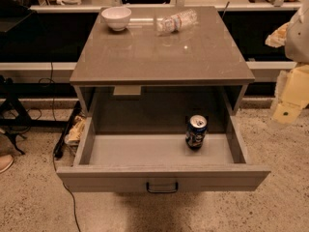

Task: Pick pepsi can from top drawer and place on counter

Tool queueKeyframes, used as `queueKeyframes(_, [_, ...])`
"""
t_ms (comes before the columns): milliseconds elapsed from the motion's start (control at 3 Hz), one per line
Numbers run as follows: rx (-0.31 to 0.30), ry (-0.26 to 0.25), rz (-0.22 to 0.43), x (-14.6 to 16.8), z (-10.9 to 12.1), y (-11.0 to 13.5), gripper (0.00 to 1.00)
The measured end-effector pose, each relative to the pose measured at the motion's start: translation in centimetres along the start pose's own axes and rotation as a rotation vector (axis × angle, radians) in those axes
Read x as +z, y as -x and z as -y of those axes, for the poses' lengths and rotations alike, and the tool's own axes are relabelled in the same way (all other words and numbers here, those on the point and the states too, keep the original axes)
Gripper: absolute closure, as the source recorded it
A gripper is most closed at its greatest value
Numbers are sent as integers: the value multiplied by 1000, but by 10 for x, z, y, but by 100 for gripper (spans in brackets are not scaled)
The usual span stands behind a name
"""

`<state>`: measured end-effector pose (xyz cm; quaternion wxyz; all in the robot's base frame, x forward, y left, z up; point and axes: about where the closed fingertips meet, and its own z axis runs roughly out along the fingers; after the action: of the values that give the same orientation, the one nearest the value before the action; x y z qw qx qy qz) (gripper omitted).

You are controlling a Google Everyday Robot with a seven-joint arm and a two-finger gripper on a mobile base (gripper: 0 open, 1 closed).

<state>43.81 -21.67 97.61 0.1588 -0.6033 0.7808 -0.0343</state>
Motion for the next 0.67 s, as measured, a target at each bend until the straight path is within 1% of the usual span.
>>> queueKeyframes(333, [0,0,0,0,0,0,0])
queueKeyframes(667, [64,13,98,22,2,-4,0])
